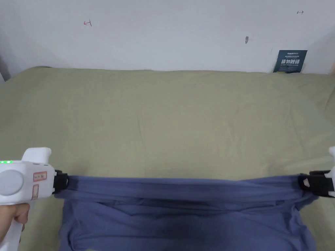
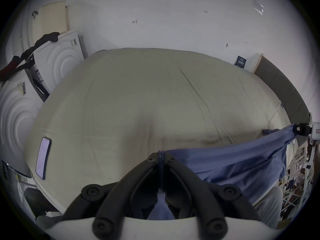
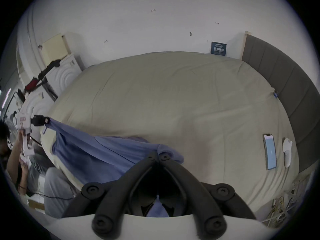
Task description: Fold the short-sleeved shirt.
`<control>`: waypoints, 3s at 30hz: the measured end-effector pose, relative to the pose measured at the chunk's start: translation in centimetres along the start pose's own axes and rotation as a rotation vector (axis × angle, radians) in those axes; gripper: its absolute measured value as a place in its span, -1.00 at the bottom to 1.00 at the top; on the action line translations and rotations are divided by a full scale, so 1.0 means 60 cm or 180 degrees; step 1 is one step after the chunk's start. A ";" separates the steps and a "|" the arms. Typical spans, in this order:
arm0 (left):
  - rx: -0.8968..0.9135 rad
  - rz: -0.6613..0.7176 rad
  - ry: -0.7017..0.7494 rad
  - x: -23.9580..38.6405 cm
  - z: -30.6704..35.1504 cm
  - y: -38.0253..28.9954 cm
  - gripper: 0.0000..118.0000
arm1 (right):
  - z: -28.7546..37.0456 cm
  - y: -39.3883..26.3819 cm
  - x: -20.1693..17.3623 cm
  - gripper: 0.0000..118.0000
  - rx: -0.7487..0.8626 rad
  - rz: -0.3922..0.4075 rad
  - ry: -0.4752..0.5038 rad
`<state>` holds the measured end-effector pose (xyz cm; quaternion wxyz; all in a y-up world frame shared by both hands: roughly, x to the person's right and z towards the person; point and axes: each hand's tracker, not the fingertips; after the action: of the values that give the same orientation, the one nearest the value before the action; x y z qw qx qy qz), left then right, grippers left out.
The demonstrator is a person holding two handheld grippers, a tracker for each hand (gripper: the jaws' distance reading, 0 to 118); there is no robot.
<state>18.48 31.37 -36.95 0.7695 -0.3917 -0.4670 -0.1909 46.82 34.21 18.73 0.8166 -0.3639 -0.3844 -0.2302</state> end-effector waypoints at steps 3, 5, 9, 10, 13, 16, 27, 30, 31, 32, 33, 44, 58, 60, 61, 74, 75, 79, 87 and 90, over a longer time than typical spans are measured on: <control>-0.0013 -0.0016 -0.0014 -0.008 0.023 -0.056 -0.98 | 0.019 -0.065 -0.014 -0.97 0.0003 0.0030 -0.0008; -0.0066 -0.0017 -0.0033 -0.011 0.025 -0.091 -0.98 | 0.015 -0.107 -0.015 -0.97 -0.0115 0.0083 -0.0024; -0.0134 -0.0019 -0.0035 -0.014 0.018 -0.154 -0.98 | -0.001 -0.176 -0.020 -0.97 -0.0249 0.0128 -0.0072; -0.0145 -0.0015 -0.0040 -0.016 0.014 -0.164 -0.98 | -0.008 -0.187 -0.018 -0.97 -0.0293 0.0151 -0.0094; -0.0199 0.0006 -0.0036 -0.017 0.003 -0.187 -0.98 | -0.037 -0.210 0.013 -0.97 -0.0348 0.0023 -0.0067; -0.0187 0.0065 -0.0038 -0.037 -0.018 -0.201 -0.98 | -0.048 -0.218 0.024 -0.97 -0.0359 -0.0041 -0.0051; 0.0015 0.0086 0.0146 -0.023 0.029 -0.187 0.95 | -0.002 -0.206 0.008 1.00 -0.0064 -0.0298 -0.0210; 0.0427 0.0171 0.0085 0.003 0.082 -0.161 0.94 | 0.031 -0.188 -0.022 1.00 0.0169 -0.0297 -0.0270; 0.0556 0.0184 0.0065 0.015 0.102 -0.155 0.93 | 0.041 -0.182 -0.035 1.00 0.0301 -0.0280 -0.0331; 0.0667 0.0226 0.0110 0.028 0.123 -0.151 0.93 | 0.050 -0.177 -0.047 1.00 0.0418 -0.0252 -0.0317; 0.0762 0.0254 0.0046 0.040 0.140 -0.144 0.92 | 0.063 -0.171 -0.065 0.99 0.0548 -0.0213 -0.0418; 0.1669 -0.0009 -0.0039 0.165 0.227 -0.122 -1.00 | 0.144 -0.127 -0.252 -0.95 0.1875 0.0140 -0.0581; 0.1097 0.0642 -0.0385 0.027 0.188 -0.125 -1.00 | 0.108 -0.131 -0.274 -0.95 0.1727 0.0054 -0.0384; 0.0640 0.0841 -0.0601 -0.027 0.141 -0.118 -1.00 | 0.104 -0.133 -0.276 -0.95 0.1672 0.0090 -0.0416; 0.0341 0.0987 -0.0825 -0.060 0.111 -0.116 -1.00 | 0.101 -0.133 -0.279 -0.95 0.1639 0.0118 -0.0437; -0.0729 0.1447 -0.1644 -0.184 -0.103 -0.115 0.64 | 0.072 -0.138 -0.282 -0.95 0.1271 0.0093 -0.0738; -0.0800 0.1419 -0.1674 -0.180 -0.114 -0.115 0.96 | 0.070 -0.136 -0.281 -0.95 0.1270 0.0083 -0.0753; -0.0863 0.1643 -0.2176 -0.177 -0.144 -0.111 0.96 | 0.061 -0.130 -0.275 -0.95 0.1169 -0.0044 -0.0635; -0.1010 0.1600 -0.2470 -0.128 -0.179 -0.105 0.96 | 0.050 -0.138 -0.270 -0.95 0.1127 -0.0165 -0.0518; -0.1177 0.1540 -0.2570 -0.095 -0.181 -0.104 0.95 | 0.048 -0.141 -0.266 -0.95 0.1119 -0.0230 -0.0464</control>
<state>17.74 18.59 -42.03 0.4674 -0.6610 -0.5815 0.0800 30.36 32.65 10.83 0.8287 -0.2173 -0.4897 -0.1617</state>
